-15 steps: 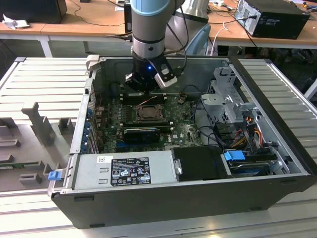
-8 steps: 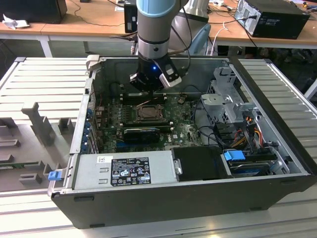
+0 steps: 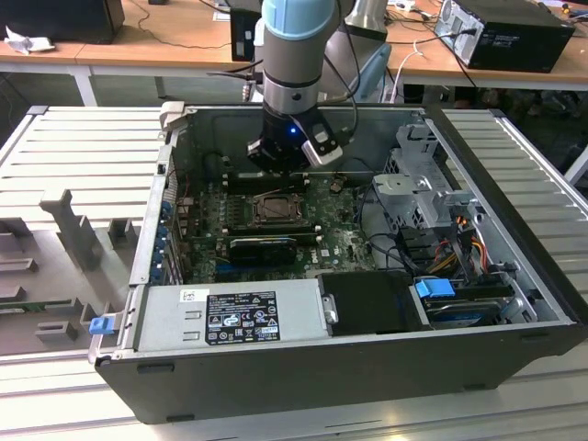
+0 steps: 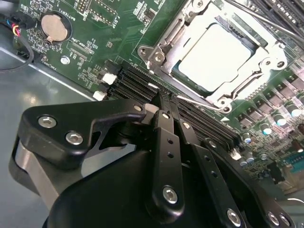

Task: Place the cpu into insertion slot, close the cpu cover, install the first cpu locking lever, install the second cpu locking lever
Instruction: 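Install the first cpu locking lever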

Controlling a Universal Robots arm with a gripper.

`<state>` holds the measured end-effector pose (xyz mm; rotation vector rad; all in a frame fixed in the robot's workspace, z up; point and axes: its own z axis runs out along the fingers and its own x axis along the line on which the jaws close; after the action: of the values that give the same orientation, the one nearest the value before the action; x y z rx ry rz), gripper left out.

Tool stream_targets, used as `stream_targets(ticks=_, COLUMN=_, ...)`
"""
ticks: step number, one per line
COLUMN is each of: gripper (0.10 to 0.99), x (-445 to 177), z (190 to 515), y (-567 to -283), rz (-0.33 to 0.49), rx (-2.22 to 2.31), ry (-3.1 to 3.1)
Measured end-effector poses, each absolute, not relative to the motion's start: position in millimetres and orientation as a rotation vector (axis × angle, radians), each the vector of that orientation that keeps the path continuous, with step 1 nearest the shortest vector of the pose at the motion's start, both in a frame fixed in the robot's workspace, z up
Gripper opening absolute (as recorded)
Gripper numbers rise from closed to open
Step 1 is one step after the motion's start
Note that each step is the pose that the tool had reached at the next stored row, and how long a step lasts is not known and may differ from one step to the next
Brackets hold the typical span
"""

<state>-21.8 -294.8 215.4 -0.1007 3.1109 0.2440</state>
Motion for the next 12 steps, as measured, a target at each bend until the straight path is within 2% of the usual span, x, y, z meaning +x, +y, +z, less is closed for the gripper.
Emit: stream_targets(ticks=12, gripper=0.106, x=-19.4, z=207.6, y=-295.2, rz=0.236, rx=-0.084, ry=3.111)
